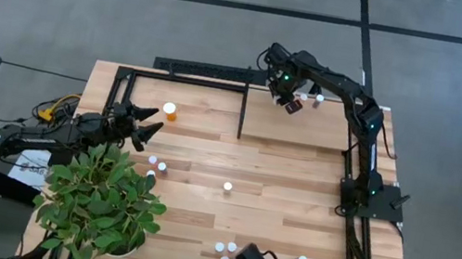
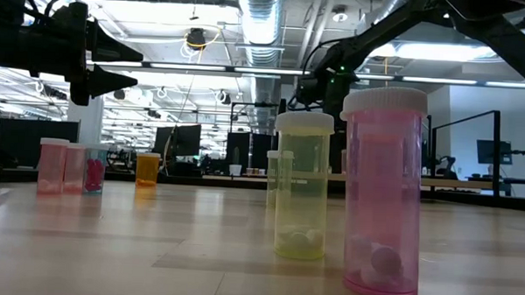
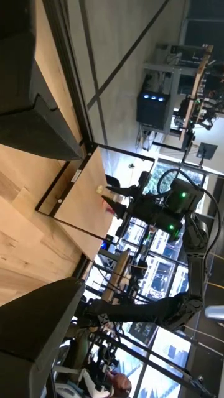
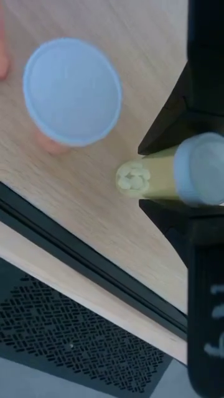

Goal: Pick and place medicine bottles onto shelf by color
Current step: Put the yellow pill bottle on the shelf

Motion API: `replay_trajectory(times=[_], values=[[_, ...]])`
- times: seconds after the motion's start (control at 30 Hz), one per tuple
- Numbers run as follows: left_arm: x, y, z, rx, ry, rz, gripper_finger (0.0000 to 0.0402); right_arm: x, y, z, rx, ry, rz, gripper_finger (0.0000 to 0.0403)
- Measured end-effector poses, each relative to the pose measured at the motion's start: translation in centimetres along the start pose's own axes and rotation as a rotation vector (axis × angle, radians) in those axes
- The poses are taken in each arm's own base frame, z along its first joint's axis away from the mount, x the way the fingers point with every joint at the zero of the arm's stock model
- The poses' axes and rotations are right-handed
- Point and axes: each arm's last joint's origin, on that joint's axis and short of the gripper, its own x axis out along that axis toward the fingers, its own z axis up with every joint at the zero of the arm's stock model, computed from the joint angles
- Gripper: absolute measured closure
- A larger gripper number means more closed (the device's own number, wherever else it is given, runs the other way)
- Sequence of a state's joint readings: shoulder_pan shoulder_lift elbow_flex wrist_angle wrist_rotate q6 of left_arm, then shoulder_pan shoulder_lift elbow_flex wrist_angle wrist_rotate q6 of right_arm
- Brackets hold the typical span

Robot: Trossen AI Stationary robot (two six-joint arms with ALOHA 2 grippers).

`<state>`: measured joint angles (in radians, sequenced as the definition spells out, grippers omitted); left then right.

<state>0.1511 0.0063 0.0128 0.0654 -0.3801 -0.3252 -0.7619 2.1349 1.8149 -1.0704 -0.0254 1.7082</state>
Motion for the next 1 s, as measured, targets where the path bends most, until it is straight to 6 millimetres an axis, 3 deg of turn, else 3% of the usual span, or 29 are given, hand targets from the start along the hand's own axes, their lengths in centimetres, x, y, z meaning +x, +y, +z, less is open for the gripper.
replay_trajectory(times=[0.57,1.0], values=[[0.0,0.0,0.0,0.0,0.0,0.0,0.009,0.0,-0.1,0.3,-0.036,-0.006,-0.014,0.0207],[0.0,0.0,0.0,0.0,0.0,0.0,0.009,-3.8,0.7,-0.1,-0.117,-0.032,0.001,0.0171]])
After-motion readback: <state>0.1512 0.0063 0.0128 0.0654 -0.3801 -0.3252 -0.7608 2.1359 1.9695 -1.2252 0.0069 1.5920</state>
